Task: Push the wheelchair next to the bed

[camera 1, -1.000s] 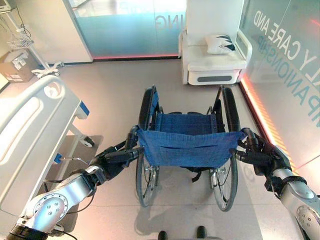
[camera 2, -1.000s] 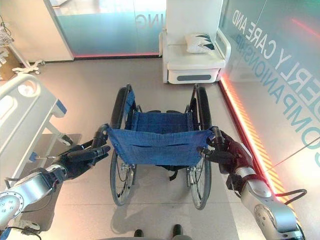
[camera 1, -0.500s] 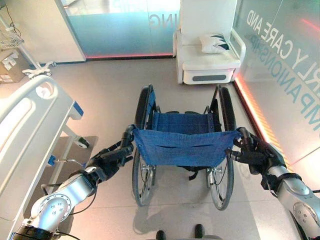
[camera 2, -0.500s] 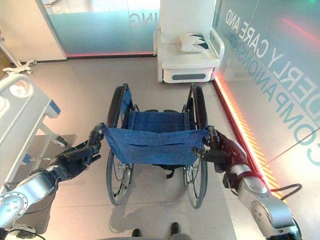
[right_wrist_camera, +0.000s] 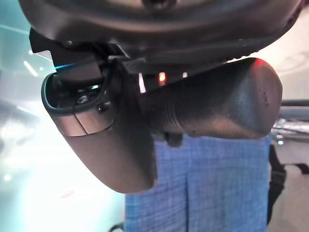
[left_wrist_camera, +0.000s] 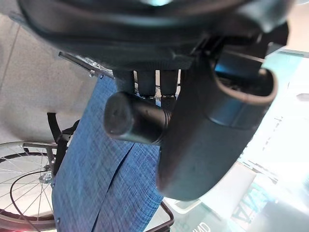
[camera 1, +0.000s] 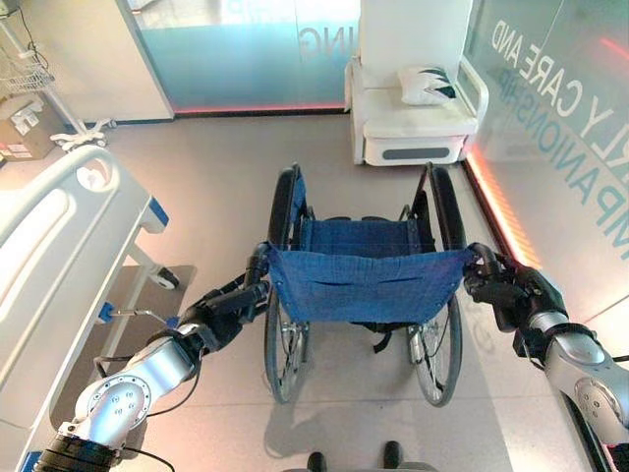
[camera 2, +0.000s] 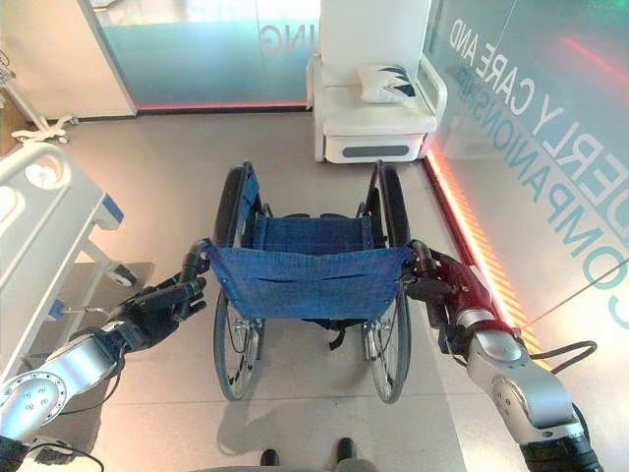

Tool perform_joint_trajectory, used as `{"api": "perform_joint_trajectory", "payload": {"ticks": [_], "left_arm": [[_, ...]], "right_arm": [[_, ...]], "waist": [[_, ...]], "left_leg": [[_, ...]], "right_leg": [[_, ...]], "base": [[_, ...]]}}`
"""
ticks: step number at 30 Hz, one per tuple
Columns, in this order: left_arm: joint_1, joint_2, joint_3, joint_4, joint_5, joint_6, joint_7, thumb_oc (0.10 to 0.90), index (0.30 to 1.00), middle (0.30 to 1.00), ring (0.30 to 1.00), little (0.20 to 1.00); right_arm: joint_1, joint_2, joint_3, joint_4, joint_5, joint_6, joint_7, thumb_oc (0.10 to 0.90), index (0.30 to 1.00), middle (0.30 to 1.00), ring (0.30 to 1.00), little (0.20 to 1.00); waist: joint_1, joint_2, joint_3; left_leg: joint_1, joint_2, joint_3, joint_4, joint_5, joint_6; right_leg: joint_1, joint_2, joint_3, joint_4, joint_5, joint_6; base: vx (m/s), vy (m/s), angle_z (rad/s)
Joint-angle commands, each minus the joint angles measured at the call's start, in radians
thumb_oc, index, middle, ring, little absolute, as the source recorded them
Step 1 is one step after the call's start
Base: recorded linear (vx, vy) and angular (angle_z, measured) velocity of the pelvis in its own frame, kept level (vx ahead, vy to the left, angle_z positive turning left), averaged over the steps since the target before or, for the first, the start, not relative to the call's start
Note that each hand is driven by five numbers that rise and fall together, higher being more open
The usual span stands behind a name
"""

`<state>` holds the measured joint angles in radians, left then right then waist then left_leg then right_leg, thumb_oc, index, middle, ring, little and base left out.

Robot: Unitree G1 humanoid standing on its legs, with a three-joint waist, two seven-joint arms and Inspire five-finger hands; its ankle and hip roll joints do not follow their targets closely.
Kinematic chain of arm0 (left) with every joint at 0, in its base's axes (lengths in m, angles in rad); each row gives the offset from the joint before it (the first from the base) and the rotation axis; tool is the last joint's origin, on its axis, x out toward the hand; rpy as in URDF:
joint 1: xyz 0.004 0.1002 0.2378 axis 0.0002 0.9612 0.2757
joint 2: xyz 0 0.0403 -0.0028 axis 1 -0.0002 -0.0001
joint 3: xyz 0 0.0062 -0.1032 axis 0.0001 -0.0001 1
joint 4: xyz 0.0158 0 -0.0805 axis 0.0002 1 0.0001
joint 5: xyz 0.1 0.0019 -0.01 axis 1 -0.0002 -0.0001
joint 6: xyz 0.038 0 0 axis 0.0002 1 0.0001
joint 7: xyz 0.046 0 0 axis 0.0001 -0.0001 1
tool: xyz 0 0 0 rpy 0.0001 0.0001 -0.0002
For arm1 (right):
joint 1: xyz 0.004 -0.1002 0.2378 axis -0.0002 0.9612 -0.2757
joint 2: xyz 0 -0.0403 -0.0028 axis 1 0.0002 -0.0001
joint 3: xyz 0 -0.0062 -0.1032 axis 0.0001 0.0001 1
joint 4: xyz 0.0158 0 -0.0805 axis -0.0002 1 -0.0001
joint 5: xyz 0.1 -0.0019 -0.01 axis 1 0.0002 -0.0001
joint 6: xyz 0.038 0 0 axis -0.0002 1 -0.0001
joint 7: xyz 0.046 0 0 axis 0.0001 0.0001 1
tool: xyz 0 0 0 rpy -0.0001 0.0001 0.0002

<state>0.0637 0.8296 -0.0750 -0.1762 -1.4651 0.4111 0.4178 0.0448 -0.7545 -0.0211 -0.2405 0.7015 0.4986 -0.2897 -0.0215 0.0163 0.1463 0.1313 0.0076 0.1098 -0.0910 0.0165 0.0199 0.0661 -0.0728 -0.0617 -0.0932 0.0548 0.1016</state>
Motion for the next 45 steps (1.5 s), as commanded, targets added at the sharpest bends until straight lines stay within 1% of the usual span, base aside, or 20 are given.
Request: {"api": "perform_joint_trajectory", "payload": {"ticks": [1, 8, 16, 18, 19, 21, 23, 25, 26, 27, 29, 30, 32, 33, 35, 37, 39, 40, 42, 45], "left_arm": [[-0.21, -0.037, -0.023, -0.114, -0.064, -0.014, -0.159, 0.4, 0.3, 0.3, 0.3, 0.3], [-0.201, -0.036, -0.017, -0.123, -0.07, -0.02, -0.142, 0.4, 0.3, 0.3, 0.3, 0.3], [-0.189, -0.028, 0.019, -0.13, -0.122, -0.044, -0.092, 0.4, 0.3, 0.3, 0.3, 0.3], [-0.191, -0.02, 0.026, -0.127, -0.139, -0.047, -0.087, 0.4, 0.3, 0.3, 0.3, 0.3], [-0.196, -0.014, 0.035, -0.123, -0.159, -0.046, -0.066, 0.4, 0.3, 0.3, 0.3, 0.3], [-0.198, -0.01, 0.041, -0.116, -0.171, -0.043, -0.058, 0.4, 0.3, 0.3, 0.3, 0.3], [-0.198, -0.005, 0.059, -0.102, -0.182, -0.032, -0.05, 0.4, 0.3, 0.3, 0.3, 0.3], [-0.185, 0.008, 0.094, -0.095, -0.197, -0.01, -0.054, 0.4, 0.3, 0.3, 0.3, 0.3], [-0.181, 0.01, 0.102, -0.094, -0.199, -0.009, -0.057, 0.4, 0.3, 0.3, 0.3, 0.3], [-0.173, 0.014, 0.116, -0.093, -0.202, -0.01, -0.06, 0.4, 0.3, 0.3, 0.3, 0.3], [-0.161, 0.019, 0.134, -0.092, -0.204, -0.014, -0.063, 0.4, 0.3, 0.3, 0.3, 0.3], [-0.152, 0.027, 0.157, -0.082, -0.203, -0.013, -0.066, 0.4, 0.3, 0.3, 0.3, 0.3], [-0.156, 0.037, 0.159, -0.069, -0.204, -0.017, -0.072, 0.4, 0.3, 0.3, 0.3, 0.3], [-0.166, 0.051, 0.154, -0.037, -0.202, -0.03, -0.094, 0.4, 0.3, 0.3, 0.3, 0.3], [-0.181, 0.064, 0.147, -0.016, -0.205, -0.048, -0.1, 0.4, 0.3, 0.3, 0.3, 0.3], [-0.195, 0.071, 0.148, 0.004, -0.201, -0.057, -0.09, 0.4, 0.3, 0.3, 0.3, 0.3], [-0.214, 0.063, 0.159, 0.032, -0.181, -0.047, -0.095, 0.4, 0.3, 0.3, 0.3, 0.3], [-0.217, 0.063, 0.171, 0.045, -0.166, -0.046, -0.111, 0.4, 0.3, 0.3, 0.3, 0.3], [-0.212, 0.056, 0.2, 0.049, -0.153, -0.03, -0.11, 0.4, 0.3, 0.3, 0.3, 0.3], [-0.195, 0.058, 0.249, 0.055, -0.149, 0.002, -0.12, 0.4, 0.3, 0.3, 0.3, 0.3]], "right_arm": [[-0.024, -0.102, 0.053, -0.036, -0.041, -0.025, 0.044, 0.4, 0.3, 0.3, 0.3, 0.3], [-0.024, -0.105, 0.052, -0.052, -0.044, -0.019, 0.045, 0.4, 0.3, 0.3, 0.3, 0.3], [-0.047, -0.144, 0.052, -0.062, -0.083, -0.02, 0.127, 0.4, 0.3, 0.3, 0.3, 0.3], [-0.069, -0.165, 0.059, -0.06, -0.085, -0.013, 0.156, 0.4, 0.3, 0.3, 0.3, 0.3], [-0.099, -0.186, 0.072, -0.058, -0.093, 0.002, 0.186, 0.4, 0.3, 0.3, 0.3, 0.3], [-0.123, -0.197, 0.088, -0.055, -0.101, 0.006, 0.202, 0.4, 0.3, 0.3, 0.3, 0.3], [-0.162, -0.196, 0.119, -0.053, -0.109, 0.015, 0.207, 0.4, 0.3, 0.3, 0.3, 0.3], [-0.173, -0.196, 0.13, -0.058, -0.117, 0.006, 0.211, 0.4, 0.3, 0.3, 0.3, 0.3], [-0.173, -0.197, 0.13, -0.059, -0.121, 0.0, 0.215, 0.4, 0.3, 0.3, 0.3, 0.3], [-0.175, -0.199, 0.13, -0.059, -0.126, -0.009, 0.223, 0.4, 0.3, 0.3, 0.3, 0.3], [-0.185, -0.202, 0.135, -0.056, -0.129, -0.02, 0.235, 0.4, 0.3, 0.3, 0.3, 0.3], [-0.222, -0.214, 0.153, -0.037, -0.125, -0.033, 0.251, 0.4, 0.3, 0.3, 0.3, 0.3], [-0.25, -0.224, 0.17, -0.019, -0.121, -0.044, 0.26, 0.4, 0.3, 0.3, 0.3, 0.3], [-0.297, -0.237, 0.201, 0.014, -0.112, -0.062, 0.27, 0.4, 0.3, 0.3, 0.3, 0.3], [-0.339, -0.246, 0.229, 0.039, -0.105, -0.075, 0.279, 0.4, 0.3, 0.3, 0.3, 0.3], [-0.374, -0.253, 0.247, 0.058, -0.1, -0.087, 0.293, 0.4, 0.3, 0.3, 0.3, 0.3], [-0.411, -0.247, 0.268, 0.068, -0.092, -0.079, 0.287, 0.4, 0.3, 0.3, 0.3, 0.3], [-0.426, -0.243, 0.277, 0.07, -0.088, -0.076, 0.286, 0.4, 0.3, 0.3, 0.3, 0.3], [-0.411, -0.237, 0.257, 0.064, -0.098, -0.072, 0.311, 0.4, 0.3, 0.3, 0.3, 0.3], [-0.375, -0.228, 0.22, 0.052, -0.124, -0.068, 0.34, 0.4, 0.3, 0.3, 0.3, 0.3]], "waist": [[-0.033, 0.005, -0.055], [-0.031, 0.003, -0.06], [-0.017, -0.016, -0.064], [-0.012, -0.025, -0.063], [-0.006, -0.038, -0.055], [0.0, -0.05, -0.046], [0.015, -0.069, -0.02], [0.025, -0.087, 0.006], [0.029, -0.088, 0.011], [0.039, -0.086, 0.016], [0.051, -0.077, 0.024], [0.071, -0.055, 0.028], [0.086, -0.039, 0.024], [0.108, -0.026, 0.022], [0.127, -0.017, 0.019], [0.143, -0.014, 0.018], [0.154, -0.023, 0.006], [0.164, -0.024, -0.006], [0.17, -0.032, -0.019], [0.178, -0.048, -0.044]], "left_leg": [[-0.036, 0.046, -0.054, 0.004, 0.043, -0.061], [-0.028, 0.054, -0.058, 0.004, 0.044, -0.064], [-0.025, 0.09, -0.095, 0.042, 0.054, -0.089], [-0.041, 0.107, -0.105, 0.094, 0.047, -0.102], [-0.061, 0.125, -0.105, 0.169, 0.037, -0.109], [-0.083, 0.137, -0.104, 0.232, 0.03, -0.109], [-0.145, 0.144, -0.129, 0.373, 0.062, -0.098], [-0.235, 0.137, -0.118, 0.523, 0.096, -0.074], [-0.255, 0.122, -0.123, 0.533, 0.102, -0.069], [-0.279, 0.087, -0.134, 0.526, 0.111, -0.061], [-0.296, 0.051, -0.143, 0.5, 0.123, -0.058], [-0.324, 0.022, -0.137, 0.41, 0.187, -0.073], [-0.347, 0.013, -0.138, 0.332, 0.241, -0.091], [-0.368, 0.0, -0.154, 0.239, 0.303, -0.107], [-0.382, -0.004, -0.172, 0.167, 0.339, -0.118], [-0.391, -0.015, -0.17, 0.11, 0.355, -0.123], [-0.375, -0.035, -0.168, 0.13, 0.283, -0.096], [-0.369, -0.047, -0.177, 0.155, 0.228, -0.074], [-0.365, -0.059, -0.165, 0.192, 0.175, -0.053], [-0.35, -0.086, -0.171, 0.22, 0.139, -0.023]], "right_leg": [[0.034, -0.041, -0.025, 0.006, 0.007, 0.028], [0.041, -0.031, -0.03, 0.01, -0.001, 0.024], [0.046, 0.015, -0.041, 0.05, -0.037, -0.005], [0.042, 0.025, -0.049, 0.069, -0.045, -0.016], [0.035, 0.029, -0.056, 0.097, -0.048, -0.027], [0.031, 0.032, -0.057, 0.118, -0.05, -0.035], [0.029, 0.041, -0.053, 0.161, -0.055, -0.047], [0.033, 0.059, -0.044, 0.2, -0.065, -0.064], [0.036, 0.066, -0.036, 0.205, -0.068, -0.067], [0.041, 0.078, -0.021, 0.21, -0.072, -0.068], [0.052, 0.095, -0.001, 0.215, -0.083, -0.066], [0.075, 0.131, 0.019, 0.216, -0.101, -0.068], [0.089, 0.154, 0.022, 0.211, -0.106, -0.071], [0.121, 0.169, 0.028, 0.196, -0.116, -0.074], [0.153, 0.176, 0.035, 0.187, -0.13, -0.075], [0.185, 0.176, 0.035, 0.185, -0.155, -0.077], [0.188, 0.16, 0.029, 0.201, -0.18, -0.072], [0.182, 0.154, 0.028, 0.226, -0.196, -0.062], [0.182, 0.136, 0.018, 0.274, -0.217, -0.051], [0.164, 0.114, 0.001, 0.369, -0.18, -0.025]], "base": [[0.01, -0.031, 0.0], [0.01, -0.046, 0.0], [0.04, -0.148, 0.0], [0.07, -0.216, 0.03], [0.09, -0.252, 0.05], [0.09, -0.23, -0.01], [0.1, -0.241, -0.15], [0.12, -0.22, -0.28], [0.13, -0.13, -0.11], [0.12, -0.051, -0.02], [0.18, -0.011, -0.15], [0.26, 0.016, -0.09], [0.33, 0.037, -0.06], [0.36, 0.052, -0.12], [0.4, 0.074, -0.41], [0.37, 0.094, -0.85], [0.3, 0.13, -0.96], [0.3, 0.165, -0.63], [0.35, 0.189, -0.08], [0.38, 0.189, -0.07]]}}
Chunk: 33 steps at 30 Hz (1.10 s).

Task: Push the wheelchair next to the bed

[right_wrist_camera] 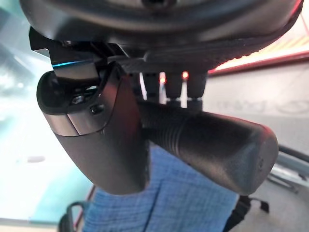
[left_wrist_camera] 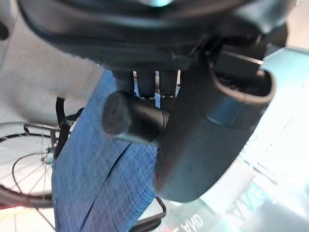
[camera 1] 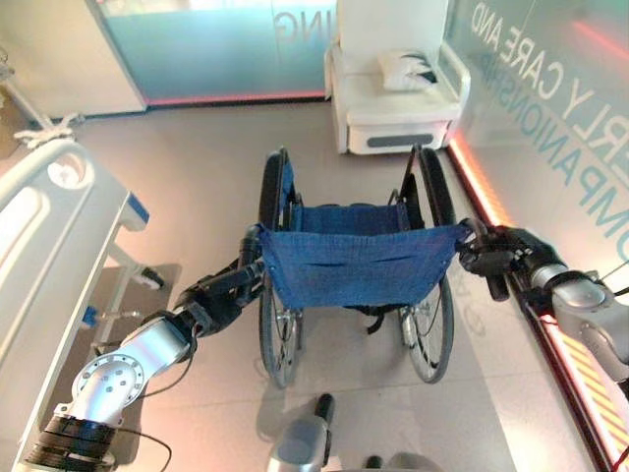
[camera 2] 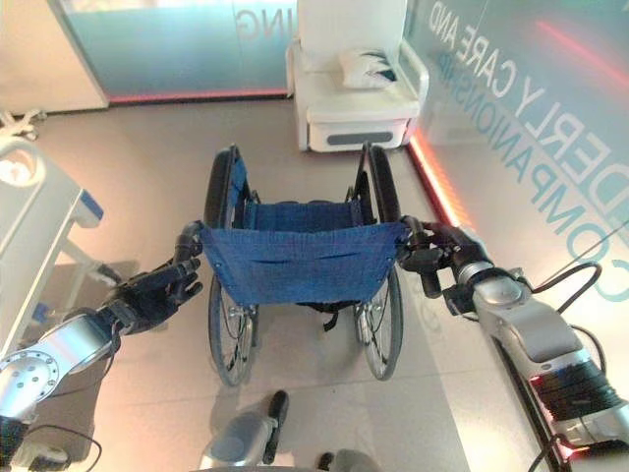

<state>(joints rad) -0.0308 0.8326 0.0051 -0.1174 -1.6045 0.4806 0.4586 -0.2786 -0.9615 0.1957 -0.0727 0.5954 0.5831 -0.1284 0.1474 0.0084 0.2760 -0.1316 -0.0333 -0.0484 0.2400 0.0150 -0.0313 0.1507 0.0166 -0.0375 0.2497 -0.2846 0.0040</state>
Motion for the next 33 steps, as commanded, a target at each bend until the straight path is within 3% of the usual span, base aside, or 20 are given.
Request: {"api": "perform_joint_trajectory", "payload": {"ticks": [1, 3, 5, 6, 9, 13, 15, 17, 18, 21, 24, 26, 27, 28, 29, 30, 32, 33], "left_arm": [[-0.09, 0.069, 0.196, 0.0, -0.022, -0.054, -0.158, 0.4, 0.3, 0.3, 0.3, 0.3], [-0.09, 0.085, 0.216, 0.017, -0.023, -0.04, -0.162, 0.4, 0.3, 0.3, 0.3, 0.3], [-0.101, 0.103, 0.23, 0.039, -0.023, -0.016, -0.177, 0.4, 0.3, 0.3, 0.3, 0.3], [-0.103, 0.115, 0.244, 0.066, -0.013, 0.004, -0.211, 0.4, 0.3, 0.3, 0.3, 0.3], [-0.109, 0.119, 0.245, 0.086, -0.007, 0.01, -0.227, 0.4, 0.3, 0.3, 0.3, 0.3], [-0.131, 0.143, 0.229, 0.097, -0.027, -0.002, -0.229, 0.4, 0.3, 0.3, 0.3, 0.3], [-0.173, 0.137, 0.195, 0.114, -0.02, -0.03, -0.226, 0.4, 0.3, 0.3, 0.3, 0.3], [-0.211, 0.119, 0.164, 0.11, -0.013, -0.047, -0.196, 0.4, 0.3, 0.3, 0.3, 0.3], [-0.229, 0.114, 0.148, 0.107, -0.012, -0.054, -0.178, 0.4, 0.3, 0.3, 0.3, 0.3], [-0.258, 0.108, 0.12, 0.092, -0.019, -0.08, -0.132, 0.4, 0.3, 0.3, 0.3, 0.3], [-0.247, 0.107, 0.133, 0.08, -0.018, -0.079, -0.127, 0.4, 0.3, 0.3, 0.3, 0.3], [-0.232, 0.108, 0.145, 0.064, -0.025, -0.078, -0.125, 0.4, 0.3, 0.3, 0.3, 0.3], [-0.22, 0.103, 0.155, 0.056, -0.024, -0.068, -0.135, 0.4, 0.3, 0.3, 0.3, 0.3], [-0.202, 0.096, 0.164, 0.044, -0.018, -0.068, -0.14, 0.4, 0.3, 0.3, 0.3, 0.3], [-0.179, 0.091, 0.178, 0.026, -0.016, -0.065, -0.149, 0.4, 0.3, 0.3, 0.3, 0.3], [-0.161, 0.091, 0.189, 0.014, -0.022, -0.064, -0.148, 0.4, 0.3, 0.3, 0.3, 0.3], [-0.126, 0.093, 0.213, -0.001, -0.037, -0.063, -0.156, 0.4, 0.3, 0.3, 0.3, 0.3], [-0.112, 0.096, 0.224, -0.003, -0.043, -0.061, -0.166, 0.4, 0.3, 0.3, 0.3, 0.3]], "right_arm": [[-0.043, -0.019, -0.005, -0.125, -0.021, -0.155, 0.177, 0.4, 0.3, 0.3, 0.3, 0.3], [-0.048, -0.018, -0.008, -0.114, -0.02, -0.168, 0.181, 0.4, 0.3, 0.3, 0.3, 0.3], [-0.069, -0.013, -0.004, -0.095, -0.006, -0.175, 0.162, 0.4, 0.3, 0.3, 0.3, 0.3], [-0.086, -0.003, 0.0, -0.071, -0.009, -0.186, 0.163, 0.4, 0.3, 0.3, 0.3, 0.3], [-0.115, 0.01, 0.019, -0.05, -0.03, -0.191, 0.175, 0.4, 0.3, 0.3, 0.3, 0.3], [-0.126, 0.003, 0.003, -0.05, -0.046, -0.188, 0.195, 0.4, 0.3, 0.3, 0.3, 0.3], [-0.157, -0.004, 0.005, -0.016, -0.056, -0.202, 0.215, 0.4, 0.3, 0.3, 0.3, 0.3], [-0.194, -0.004, 0.017, 0.015, -0.066, -0.208, 0.22, 0.4, 0.3, 0.3, 0.3, 0.3], [-0.218, -0.01, 0.026, 0.017, -0.058, -0.198, 0.216, 0.4, 0.3, 0.3, 0.3, 0.3], [-0.284, -0.02, 0.052, -0.01, -0.026, -0.138, 0.191, 0.4, 0.3, 0.3, 0.3, 0.3], [-0.29, -0.026, 0.04, -0.034, -0.032, -0.108, 0.204, 0.4, 0.3, 0.3, 0.3, 0.3], [-0.299, -0.04, 0.041, -0.044, -0.022, -0.097, 0.209, 0.4, 0.3, 0.3, 0.3, 0.3], [-0.309, -0.047, 0.039, -0.038, -0.013, -0.084, 0.21, 0.4, 0.3, 0.3, 0.3, 0.3], [-0.319, -0.055, 0.043, -0.029, -0.008, -0.081, 0.217, 0.4, 0.3, 0.3, 0.3, 0.3], [-0.324, -0.073, 0.047, -0.024, 0.001, -0.079, 0.218, 0.4, 0.3, 0.3, 0.3, 0.3], [-0.331, -0.086, 0.056, -0.026, 0.01, -0.077, 0.216, 0.4, 0.3, 0.3, 0.3, 0.3], [-0.34, -0.11, 0.082, -0.027, 0.021, -0.088, 0.214, 0.4, 0.3, 0.3, 0.3, 0.3], [-0.346, -0.119, 0.097, -0.023, 0.027, -0.099, 0.214, 0.4, 0.3, 0.3, 0.3, 0.3]], "waist": [[0.013, -0.047, -0.185], [0.019, -0.055, -0.194], [0.027, -0.066, -0.201], [0.028, -0.061, -0.206], [0.018, -0.049, -0.206], [-0.011, -0.037, -0.189], [-0.037, -0.03, -0.151], [-0.055, -0.026, -0.124], [-0.07, -0.032, -0.112], [-0.122, -0.054, -0.078], [-0.139, -0.056, -0.072], [-0.138, -0.051, -0.084], [-0.135, -0.059, -0.101], [-0.131, -0.059, -0.119], [-0.123, -0.057, -0.143], [-0.121, -0.059, -0.158], [-0.106, -0.066, -0.176], [-0.094, -0.076, -0.175]], "left_leg": [[-0.077, -0.066, -0.017, -0.101, 0.126, 0.048], [-0.072, -0.088, -0.021, -0.092, 0.111, 0.067], [-0.062, -0.115, -0.025, -0.091, 0.094, 0.09], [-0.042, -0.126, -0.028, -0.093, 0.077, 0.108], [-0.024, -0.134, -0.043, -0.087, 0.063, 0.114], [-0.023, -0.155, -0.073, -0.02, 0.061, 0.098], [-0.019, -0.161, -0.101, 0.053, 0.065, 0.073], [0.001, -0.16, -0.114, 0.089, 0.038, 0.057], [0.029, -0.162, -0.119, 0.1, -0.001, 0.054], [0.134, -0.16, -0.142, 0.119, -0.17, 0.074], [0.185, -0.133, -0.167, 0.126, -0.214, 0.082], [0.201, -0.1, -0.183, 0.139, -0.194, 0.072], [0.21, -0.082, -0.191, 0.138, -0.156, 0.055], [0.22, -0.063, -0.208, 0.146, -0.113, 0.042], [0.22, -0.03, -0.218, 0.184, -0.011, 0.016], [0.209, -0.017, -0.22, 0.224, 0.045, 0.003], [0.16, -0.002, -0.204, 0.369, 0.122, -0.011], [0.115, -0.018, -0.193, 0.475, 0.152, -0.016]], "right_leg": [[0.058, 0.021, -0.024, 0.108, 0.204, 0.089], [0.038, 0.024, -0.018, 0.197, 0.263, 0.109], [0.008, 0.039, 0.002, 0.289, 0.366, 0.149], [-0.042, 0.063, 0.02, 0.397, 0.45, 0.182], [-0.104, 0.056, 0.025, 0.419, 0.444, 0.175], [-0.138, 0.007, -0.006, 0.21, 0.3, 0.097], [-0.146, -0.025, -0.014, 0.026, 0.261, 0.064], [-0.159, -0.05, -0.001, -0.051, 0.287, 0.072], [-0.2, -0.078, 0.017, -0.09, 0.331, 0.09], [-0.345, -0.141, 0.088, -0.189, 0.47, 0.152], [-0.383, -0.135, 0.109, -0.184, 0.493, 0.165], [-0.376, -0.114, 0.105, -0.139, 0.462, 0.152], [-0.37, -0.11, 0.092, -0.129, 0.455, 0.139], [-0.365, -0.102, 0.078, -0.114, 0.45, 0.124], [-0.347, -0.082, 0.056, -0.108, 0.425, 0.097], [-0.327, -0.072, 0.04, -0.116, 0.41, 0.081], [-0.267, -0.05, 0.019, -0.135, 0.367, 0.048], [-0.239, -0.047, 0.014, -0.139, 0.352, 0.032]], "base": [[0.33, 0.176, 0.09], [0.27, 0.149, 0.08], [0.25, 0.12, 0.03], [0.23, 0.094, 0.07], [0.22, 0.069, 0.07], [0.27, -0.007, 0.02], [0.29, -0.098, -0.19], [0.26, -0.113, 0.29], [0.26, -0.132, 0.77], [0.47, -0.247, 0.71], [0.45, -0.246, 0.51], [0.4, -0.285, 0.79], [0.35, -0.291, 0.77], [0.33, -0.31, 0.53], [0.32, -0.29, 0.81], [0.34, -0.29, 0.83], [0.33, -0.32, 0.62], [0.23, -0.272, 0.28]]}}
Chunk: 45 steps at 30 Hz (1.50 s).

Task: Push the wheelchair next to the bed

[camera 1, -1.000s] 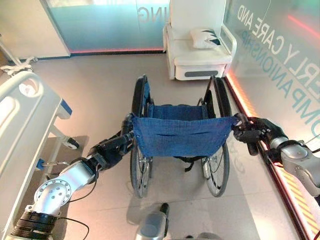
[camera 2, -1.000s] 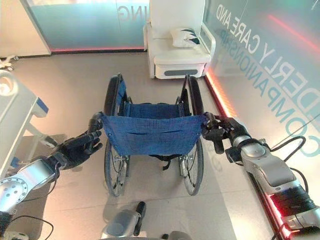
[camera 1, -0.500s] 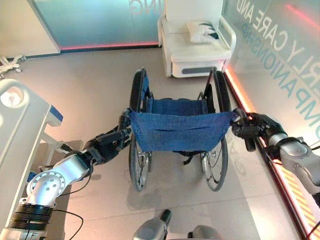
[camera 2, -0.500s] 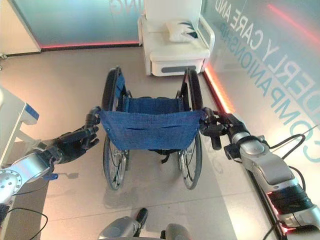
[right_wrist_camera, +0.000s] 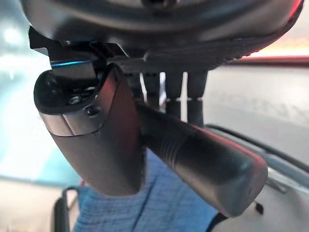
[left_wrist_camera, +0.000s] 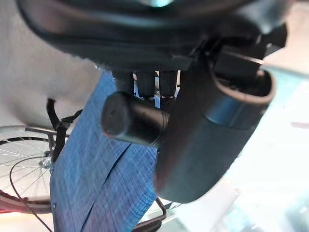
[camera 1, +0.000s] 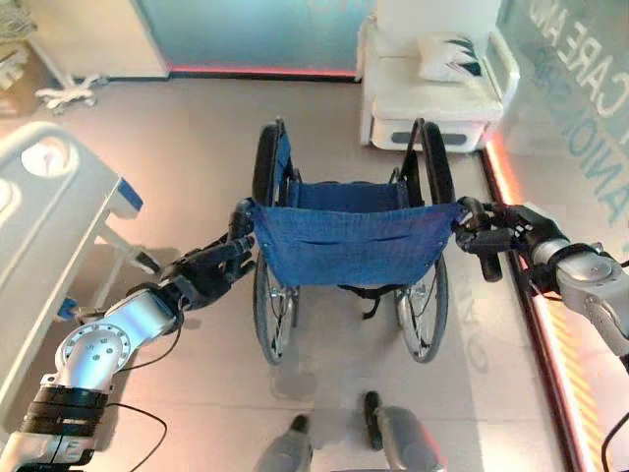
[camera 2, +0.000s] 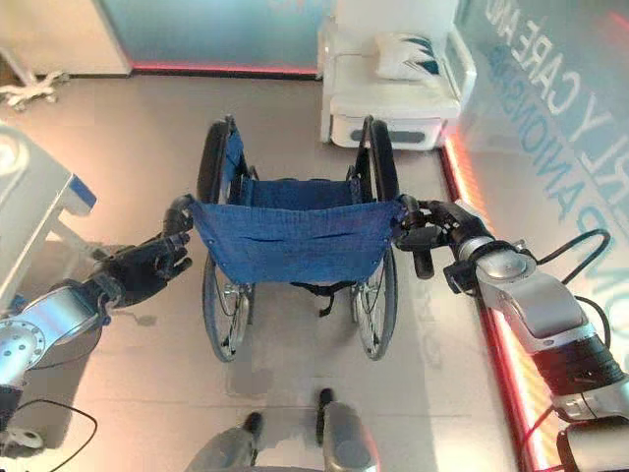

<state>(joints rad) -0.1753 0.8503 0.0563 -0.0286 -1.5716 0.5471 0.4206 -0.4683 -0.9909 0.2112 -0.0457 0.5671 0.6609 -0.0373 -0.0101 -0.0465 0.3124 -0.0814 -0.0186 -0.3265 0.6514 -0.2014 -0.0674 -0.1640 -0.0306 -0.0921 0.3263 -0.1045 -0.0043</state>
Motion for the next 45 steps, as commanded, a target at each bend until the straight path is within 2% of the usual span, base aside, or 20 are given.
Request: {"api": "perform_joint_trajectory", "payload": {"ticks": [1, 3, 5, 11, 12, 17, 19, 22, 24, 25, 26, 27, 29, 31, 34, 36, 38, 40, 42, 45], "left_arm": [[0.039, 0.078, 0.177, -0.092, -0.077, -0.127, -0.132, 0.4, 0.3, 0.3, 0.3, 0.3], [0.066, 0.068, 0.198, -0.092, -0.066, -0.12, -0.147, 0.4, 0.3, 0.3, 0.3, 0.3], [0.072, 0.059, 0.205, -0.088, -0.058, -0.119, -0.146, 0.4, 0.3, 0.3, 0.3, 0.3], [0.066, 0.082, 0.229, -0.082, -0.085, -0.13, -0.14, 0.4, 0.3, 0.3, 0.3, 0.3], [0.063, 0.078, 0.226, -0.076, -0.072, -0.133, -0.149, 0.4, 0.3, 0.3, 0.3, 0.3], [0.073, 0.054, 0.2, -0.065, -0.028, -0.18, -0.192, 0.4, 0.3, 0.3, 0.3, 0.3], [0.055, 0.039, 0.173, -0.072, -0.016, -0.198, -0.18, 0.4, 0.3, 0.3, 0.3, 0.3], [0.023, 0.031, 0.155, -0.065, -0.001, -0.204, -0.163, 0.4, 0.3, 0.3, 0.3, 0.3], [0.001, 0.038, 0.151, -0.058, -0.006, -0.217, -0.149, 0.4, 0.3, 0.3, 0.3, 0.3], [-0.01, 0.055, 0.174, -0.039, -0.013, -0.2, -0.151, 0.4, 0.3, 0.3, 0.3, 0.3], [-0.013, 0.057, 0.18, -0.033, -0.012, -0.198, -0.151, 0.4, 0.3, 0.3, 0.3, 0.3], [-0.014, 0.065, 0.2, -0.006, -0.007, -0.183, -0.171, 0.4, 0.3, 0.3, 0.3, 0.3], [-0.015, 0.086, 0.217, 0.012, -0.017, -0.164, -0.189, 0.4, 0.3, 0.3, 0.3, 0.3], [-0.019, 0.109, 0.214, 0.018, -0.034, -0.16, -0.193, 0.4, 0.3, 0.3, 0.3, 0.3], [-0.032, 0.132, 0.2, 0.021, -0.053, -0.154, -0.186, 0.4, 0.3, 0.3, 0.3, 0.3], [-0.049, 0.163, 0.183, 0.028, -0.073, -0.161, -0.183, 0.4, 0.3, 0.3, 0.3, 0.3], [-0.089, 0.193, 0.158, 0.02, -0.106, -0.201, -0.169, 0.4, 0.3, 0.3, 0.3, 0.3], [-0.121, 0.188, 0.146, 0.016, -0.111, -0.216, -0.154, 0.4, 0.3, 0.3, 0.3, 0.3], [-0.158, 0.17, 0.131, 0.011, -0.096, -0.222, -0.133, 0.4, 0.3, 0.3, 0.3, 0.3], [-0.166, 0.168, 0.142, -0.01, -0.098, -0.205, -0.099, 0.4, 0.3, 0.3, 0.3, 0.3]], "right_arm": [[-0.159, -0.09, 0.087, -0.048, 0.057, -0.18, 0.122, 0.4, 0.3, 0.3, 0.3, 0.3], [-0.187, -0.082, 0.12, -0.044, 0.062, -0.186, 0.124, 0.4, 0.3, 0.3, 0.3, 0.3], [-0.206, -0.068, 0.14, -0.041, 0.063, -0.182, 0.122, 0.4, 0.3, 0.3, 0.3, 0.3], [-0.287, -0.02, 0.206, -0.021, 0.048, -0.167, 0.116, 0.4, 0.3, 0.3, 0.3, 0.3], [-0.317, 0.01, 0.23, 0.013, 0.032, -0.178, 0.108, 0.4, 0.3, 0.3, 0.3, 0.3], [-0.325, 0.073, 0.269, 0.072, -0.004, -0.234, 0.101, 0.4, 0.3, 0.3, 0.3, 0.3], [-0.3, 0.097, 0.265, 0.085, -0.046, -0.255, 0.106, 0.4, 0.3, 0.3, 0.3, 0.3], [-0.29, 0.116, 0.26, 0.1, -0.067, -0.267, 0.115, 0.4, 0.3, 0.3, 0.3, 0.3], [-0.303, 0.134, 0.268, 0.117, -0.06, -0.273, 0.109, 0.4, 0.3, 0.3, 0.3, 0.3], [-0.318, 0.136, 0.276, 0.141, -0.04, -0.284, 0.109, 0.4, 0.3, 0.3, 0.3, 0.3], [-0.321, 0.137, 0.277, 0.146, -0.037, -0.286, 0.11, 0.4, 0.3, 0.3, 0.3, 0.3], [-0.326, 0.137, 0.279, 0.166, -0.033, -0.297, 0.116, 0.4, 0.3, 0.3, 0.3, 0.3], [-0.325, 0.129, 0.281, 0.167, -0.023, -0.304, 0.114, 0.4, 0.3, 0.3, 0.3, 0.3], [-0.315, 0.121, 0.276, 0.155, -0.021, -0.303, 0.112, 0.4, 0.3, 0.3, 0.3, 0.3], [-0.291, 0.12, 0.258, 0.137, -0.034, -0.296, 0.116, 0.4, 0.3, 0.3, 0.3, 0.3], [-0.281, 0.094, 0.239, 0.125, -0.038, -0.295, 0.136, 0.4, 0.3, 0.3, 0.3, 0.3], [-0.282, 0.038, 0.213, 0.112, -0.025, -0.306, 0.152, 0.4, 0.3, 0.3, 0.3, 0.3], [-0.305, 0.017, 0.209, 0.121, -0.018, -0.308, 0.163, 0.4, 0.3, 0.3, 0.3, 0.3], [-0.356, 0.012, 0.218, 0.131, -0.01, -0.291, 0.168, 0.4, 0.3, 0.3, 0.3, 0.3], [-0.408, 0.011, 0.219, 0.076, 0.011, -0.208, 0.159, 0.4, 0.3, 0.3, 0.3, 0.3]], "waist": [[0.065, -0.021, -0.212], [0.093, -0.036, -0.198], [0.112, -0.042, -0.188], [0.17, -0.026, -0.176], [0.194, -0.012, -0.17], [0.244, 0.013, -0.164], [0.255, 0.017, -0.182], [0.267, 0.004, -0.219], [0.289, -0.023, -0.242], [0.305, -0.054, -0.258], [0.31, -0.056, -0.264], [0.323, -0.064, -0.274], [0.318, -0.062, -0.277], [0.294, -0.056, -0.277], [0.264, -0.055, -0.277], [0.242, -0.04, -0.275], [0.207, -0.009, -0.24], [0.192, -0.003, -0.21], [0.167, -0.001, -0.169], [0.141, -0.008, -0.14]], "left_leg": [[0.044, -0.038, 0.086, 0.098, 0.371, 0.02], [-0.086, -0.109, 0.109, 0.326, 0.372, 0.03], [-0.15, -0.131, 0.125, 0.353, 0.356, 0.042], [-0.172, -0.15, 0.152, -0.035, 0.348, 0.052], [-0.194, -0.145, 0.183, -0.196, 0.387, 0.039], [-0.273, -0.141, 0.352, -0.425, 0.474, 0.023], [-0.267, -0.137, 0.482, -0.511, 0.472, 0.039], [-0.232, -0.165, 0.521, -0.563, 0.394, 0.09], [-0.205, -0.203, 0.467, -0.578, 0.35, 0.13], [-0.184, -0.225, 0.466, -0.573, 0.314, 0.166], [-0.183, -0.221, 0.469, -0.574, 0.313, 0.169], [-0.16, -0.212, 0.457, -0.58, 0.306, 0.176], [-0.134, -0.196, 0.407, -0.576, 0.305, 0.171], [-0.111, -0.183, 0.354, -0.564, 0.299, 0.161], [-0.099, -0.191, 0.309, -0.544, 0.29, 0.155], [-0.093, -0.196, 0.273, -0.512, 0.277, 0.152], [-0.087, -0.188, 0.201, -0.414, 0.265, 0.126], [-0.08, -0.184, 0.171, -0.355, 0.244, 0.109], [-0.024, -0.166, 0.134, -0.338, 0.154, 0.1], [0.055, -0.124, 0.093, -0.344, 0.077, 0.094]], "right_leg": [[0.079, 0.003, 0.065, -0.215, 0.169, 0.037], [0.122, 0.015, 0.056, -0.21, 0.146, 0.013], [0.155, 0.028, 0.051, -0.214, 0.139, 0.007], [0.218, 0.097, 0.041, -0.23, 0.103, 0.009], [0.254, 0.13, 0.038, -0.239, 0.076, 0.002], [0.367, 0.199, 0.034, -0.265, 0.029, -0.018], [0.42, 0.223, 0.01, -0.276, -0.009, -0.024], [0.44, 0.228, -0.006, -0.246, -0.036, -0.01], [0.445, 0.218, 0.002, -0.187, 0.012, 0.029], [0.436, 0.203, -0.007, -0.088, 0.108, 0.091], [0.429, 0.204, -0.006, -0.074, 0.131, 0.1], [0.401, 0.202, -0.009, 0.072, 0.255, 0.164], [0.348, 0.228, 0.043, 0.23, 0.375, 0.213], [0.286, 0.257, 0.11, 0.294, 0.429, 0.218], [0.254, 0.225, 0.128, 0.266, 0.396, 0.211], [0.23, 0.148, 0.11, 0.162, 0.299, 0.181], [0.189, 0.049, 0.058, -0.063, 0.098, 0.085], [0.168, -0.001, 0.053, -0.162, 0.097, 0.08], [0.096, -0.09, 0.072, -0.242, 0.192, 0.123], [0.021, -0.145, 0.123, -0.248, 0.282, 0.164]], "base": [[0.25, -0.296, 0.34], [0.24, -0.272, 0.15], [0.26, -0.204, -0.12], [0.26, -0.106, -0.09], [0.32, -0.118, -0.09], [0.34, -0.128, -0.1], [0.41, -0.089, -0.1], [0.39, -0.041, -0.1], [0.44, -0.066, -0.06], [0.35, -0.051, 0.09], [0.5, -0.069, 0.21], [0.37, -0.061, 0.23], [0.34, -0.097, 0.14], [0.3, -0.12, 0.38], [0.27, -0.042, 0.66], [0.33, -0.026, 0.62], [0.29, -0.145, 0.66], [0.23, -0.197, 0.71], [0.28, -0.3, 0.53], [0.39, -0.423, 0.56]]}}
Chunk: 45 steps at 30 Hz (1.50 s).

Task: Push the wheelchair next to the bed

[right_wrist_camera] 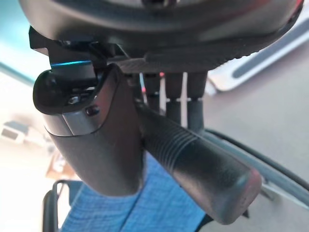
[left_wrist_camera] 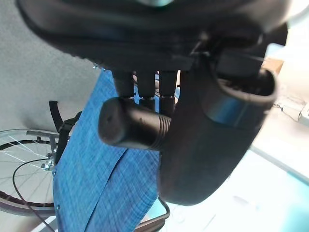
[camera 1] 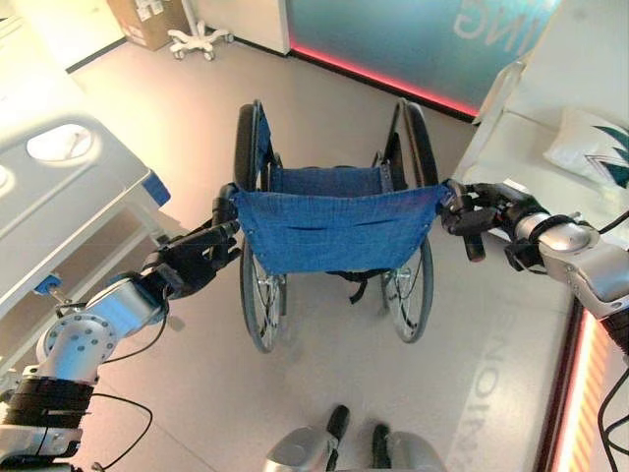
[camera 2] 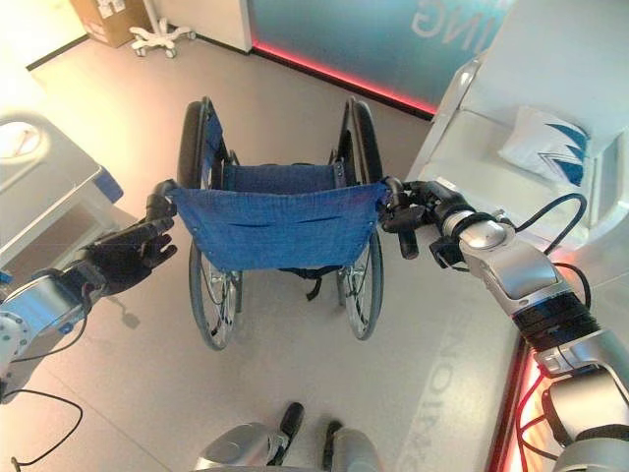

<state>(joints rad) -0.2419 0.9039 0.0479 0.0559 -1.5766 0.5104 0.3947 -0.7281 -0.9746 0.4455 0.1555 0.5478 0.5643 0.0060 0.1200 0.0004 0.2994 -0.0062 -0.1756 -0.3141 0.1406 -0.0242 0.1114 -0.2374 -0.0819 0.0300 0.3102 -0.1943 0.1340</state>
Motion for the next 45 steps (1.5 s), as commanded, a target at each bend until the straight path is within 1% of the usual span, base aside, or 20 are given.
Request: {"api": "perform_joint_trajectory", "payload": {"ticks": [1, 4, 8, 11, 14, 16, 18, 19, 21, 23, 26, 27, 28, 31, 33, 34, 36, 39, 43, 45], "left_arm": [[-0.096, 0.117, 0.157, -0.101, -0.095, -0.16, -0.067, 0.4, 0.3, 0.3, 0.3, 0.3], [-0.079, 0.119, 0.171, -0.106, -0.094, -0.152, -0.074, 0.4, 0.3, 0.3, 0.3, 0.3], [0.016, 0.094, 0.237, -0.169, -0.072, -0.153, -0.081, 0.4, 0.3, 0.3, 0.3, 0.3], [0.061, 0.075, 0.266, -0.185, -0.059, -0.152, -0.093, 0.4, 0.3, 0.3, 0.3, 0.3], [0.099, 0.057, 0.295, -0.189, -0.052, -0.149, -0.114, 0.4, 0.3, 0.3, 0.3, 0.3], [0.098, 0.05, 0.297, -0.184, -0.052, -0.136, -0.113, 0.4, 0.3, 0.3, 0.3, 0.3], [0.09, 0.047, 0.293, -0.166, -0.053, -0.126, -0.115, 0.4, 0.3, 0.3, 0.3, 0.3], [0.088, 0.056, 0.294, -0.161, -0.062, -0.118, -0.116, 0.4, 0.3, 0.3, 0.3, 0.3], [0.079, 0.069, 0.287, -0.164, -0.074, -0.109, -0.111, 0.4, 0.3, 0.3, 0.3, 0.3], [0.066, 0.073, 0.261, -0.163, -0.075, -0.109, -0.119, 0.4, 0.3, 0.3, 0.3, 0.3], [0.056, 0.056, 0.21, -0.17, -0.051, -0.148, -0.135, 0.4, 0.3, 0.3, 0.3, 0.3], [0.051, 0.053, 0.198, -0.175, -0.051, -0.165, -0.137, 0.4, 0.3, 0.3, 0.3, 0.3], [0.049, 0.053, 0.196, -0.175, -0.051, -0.165, -0.137, 0.4, 0.3, 0.3, 0.3, 0.3], [0.03, 0.062, 0.216, -0.164, -0.064, -0.146, -0.119, 0.4, 0.3, 0.3, 0.3, 0.3], [0.02, 0.069, 0.222, -0.153, -0.073, -0.129, -0.098, 0.4, 0.3, 0.3, 0.3, 0.3], [0.011, 0.075, 0.227, -0.129, -0.069, -0.113, -0.102, 0.4, 0.3, 0.3, 0.3, 0.3], [-0.003, 0.085, 0.225, -0.107, -0.07, -0.105, -0.122, 0.4, 0.3, 0.3, 0.3, 0.3], [-0.043, 0.118, 0.219, -0.067, -0.08, -0.059, -0.149, 0.4, 0.3, 0.3, 0.3, 0.3], [-0.09, 0.14, 0.174, -0.012, -0.076, -0.021, -0.159, 0.4, 0.3, 0.3, 0.3, 0.3], [-0.112, 0.157, 0.141, 0.027, -0.083, -0.029, -0.192, 0.4, 0.3, 0.3, 0.3, 0.3]], "right_arm": [[-0.163, -0.008, -0.011, -0.137, 0.038, -0.091, 0.112, 0.4, 0.3, 0.3, 0.3, 0.3], [-0.212, -0.021, 0.022, -0.142, 0.068, -0.069, 0.115, 0.4, 0.3, 0.3, 0.3, 0.3], [-0.213, -0.035, 0.058, -0.153, 0.072, -0.084, 0.123, 0.4, 0.3, 0.3, 0.3, 0.3], [-0.214, -0.029, 0.077, -0.168, 0.067, -0.083, 0.109, 0.4, 0.3, 0.3, 0.3, 0.3], [-0.215, -0.016, 0.097, -0.182, 0.059, -0.088, 0.096, 0.4, 0.3, 0.3, 0.3, 0.3], [-0.216, -0.009, 0.097, -0.18, 0.057, -0.088, 0.094, 0.4, 0.3, 0.3, 0.3, 0.3], [-0.219, 0.002, 0.098, -0.193, 0.062, -0.079, 0.078, 0.4, 0.3, 0.3, 0.3, 0.3], [-0.231, 0.007, 0.103, -0.196, 0.067, -0.07, 0.07, 0.4, 0.3, 0.3, 0.3, 0.3], [-0.25, 0.015, 0.11, -0.191, 0.066, -0.055, 0.064, 0.4, 0.3, 0.3, 0.3, 0.3], [-0.259, 0.028, 0.114, -0.161, 0.054, -0.055, 0.06, 0.4, 0.3, 0.3, 0.3, 0.3], [-0.227, 0.044, 0.11, -0.126, 0.019, -0.089, 0.061, 0.4, 0.3, 0.3, 0.3, 0.3], [-0.203, 0.05, 0.103, -0.128, 0.0, -0.102, 0.059, 0.4, 0.3, 0.3, 0.3, 0.3], [-0.197, 0.05, 0.1, -0.128, -0.004, -0.104, 0.06, 0.4, 0.3, 0.3, 0.3, 0.3], [-0.197, 0.079, 0.102, -0.101, -0.006, -0.134, 0.071, 0.4, 0.3, 0.3, 0.3, 0.3], [-0.196, 0.085, 0.097, -0.088, -0.001, -0.141, 0.086, 0.4, 0.3, 0.3, 0.3, 0.3], [-0.191, 0.086, 0.1, -0.079, 0.003, -0.151, 0.088, 0.4, 0.3, 0.3, 0.3, 0.3], [-0.184, 0.084, 0.102, -0.075, 0.007, -0.16, 0.081, 0.4, 0.3, 0.3, 0.3, 0.3], [-0.17, 0.079, 0.085, -0.072, 0.035, -0.173, 0.074, 0.4, 0.3, 0.3, 0.3, 0.3], [-0.157, 0.077, 0.069, -0.082, 0.043, -0.167, 0.073, 0.4, 0.3, 0.3, 0.3, 0.3], [-0.153, 0.055, 0.059, -0.099, 0.036, -0.148, 0.085, 0.4, 0.3, 0.3, 0.3, 0.3]], "waist": [[0.009, -0.055, -0.13], [0.015, -0.062, -0.154], [0.039, -0.078, -0.173], [0.048, -0.092, -0.167], [0.059, -0.11, -0.153], [0.067, -0.112, -0.146], [0.086, -0.106, -0.136], [0.096, -0.099, -0.133], [0.103, -0.088, -0.136], [0.126, -0.06, -0.137], [0.161, -0.038, -0.135], [0.171, -0.032, -0.138], [0.173, -0.035, -0.14], [0.198, -0.051, -0.175], [0.206, -0.067, -0.192], [0.211, -0.088, -0.211], [0.21, -0.101, -0.225], [0.193, -0.105, -0.242], [0.158, -0.086, -0.242], [0.134, -0.08, -0.235]], "left_leg": [[-0.003, 0.056, 0.073, 0.164, -0.094, -0.092], [0.006, 0.099, 0.057, 0.181, -0.064, -0.112], [-0.037, 0.161, 0.063, 0.342, 0.062, -0.13], [-0.087, 0.158, 0.087, 0.479, 0.105, -0.123], [-0.176, 0.13, 0.121, 0.733, 0.155, -0.123], [-0.219, 0.118, 0.13, 0.786, 0.158, -0.118], [-0.264, 0.05, 0.147, 0.723, 0.127, -0.105], [-0.256, 0.036, 0.164, 0.628, 0.125, -0.105], [-0.253, 0.051, 0.195, 0.484, 0.149, -0.114], [-0.289, 0.057, 0.237, 0.24, 0.233, -0.144], [-0.342, 0.058, 0.322, 0.008, 0.347, -0.171], [-0.357, 0.053, 0.324, -0.008, 0.36, -0.17], [-0.356, 0.05, 0.323, -0.007, 0.358, -0.168], [-0.313, 0.022, 0.32, -0.042, 0.249, -0.116], [-0.296, 0.006, 0.325, -0.02, 0.197, -0.089], [-0.279, -0.009, 0.338, -0.026, 0.173, -0.065], [-0.254, -0.021, 0.342, -0.036, 0.159, -0.045], [-0.203, -0.016, 0.304, -0.03, 0.136, -0.031], [-0.186, -0.014, 0.255, 0.004, 0.114, -0.033], [-0.191, -0.033, 0.23, 0.045, 0.093, -0.036]], "right_leg": [[0.092, -0.088, 0.004, -0.217, 0.361, 0.03], [0.113, -0.073, -0.025, -0.206, 0.317, 0.022], [0.153, -0.017, -0.088, -0.172, 0.239, -0.045], [0.189, 0.015, -0.101, -0.173, 0.221, -0.08], [0.231, 0.055, -0.114, -0.17, 0.196, -0.13], [0.25, 0.071, -0.124, -0.166, 0.185, -0.144], [0.275, 0.099, -0.121, -0.161, 0.176, -0.14], [0.294, 0.114, -0.12, -0.163, 0.166, -0.136], [0.315, 0.137, -0.135, -0.17, 0.15, -0.138], [0.38, 0.182, -0.138, -0.2, 0.121, -0.148], [0.477, 0.213, -0.136, -0.248, 0.098, -0.156], [0.496, 0.218, -0.132, -0.248, 0.087, -0.156], [0.497, 0.216, -0.132, -0.246, 0.082, -0.155], [0.514, 0.197, -0.136, -0.186, 0.043, -0.127], [0.521, 0.181, -0.152, -0.142, 0.059, -0.103], [0.518, 0.167, -0.159, -0.075, 0.133, -0.057], [0.5, 0.169, -0.148, 0.027, 0.234, -0.002], [0.418, 0.195, -0.095, 0.248, 0.42, 0.079], [0.348, 0.178, -0.069, 0.245, 0.368, 0.055], [0.339, 0.148, -0.065, 0.143, 0.274, 0.011]], "base": [[0.28, -0.282, 0.66], [0.29, -0.306, 0.66], [0.29, -0.361, 0.39], [0.2, -0.282, 0.07], [0.23, -0.305, 0.0], [0.2, -0.207, 0.18], [0.29, -0.15, 0.43], [0.29, -0.087, 0.44], [0.32, -0.069, 0.13], [0.41, -0.059, 0.27], [0.55, -0.037, 0.11], [0.44, -0.018, -0.12], [0.4, -0.006, -0.07], [0.42, 0.026, -0.17], [0.44, 0.065, -0.3], [0.41, 0.091, -0.07], [0.34, 0.097, 0.04], [0.47, 0.061, 0.22], [0.3, 0.023, 0.33], [0.32, 0.0, 0.79]]}}
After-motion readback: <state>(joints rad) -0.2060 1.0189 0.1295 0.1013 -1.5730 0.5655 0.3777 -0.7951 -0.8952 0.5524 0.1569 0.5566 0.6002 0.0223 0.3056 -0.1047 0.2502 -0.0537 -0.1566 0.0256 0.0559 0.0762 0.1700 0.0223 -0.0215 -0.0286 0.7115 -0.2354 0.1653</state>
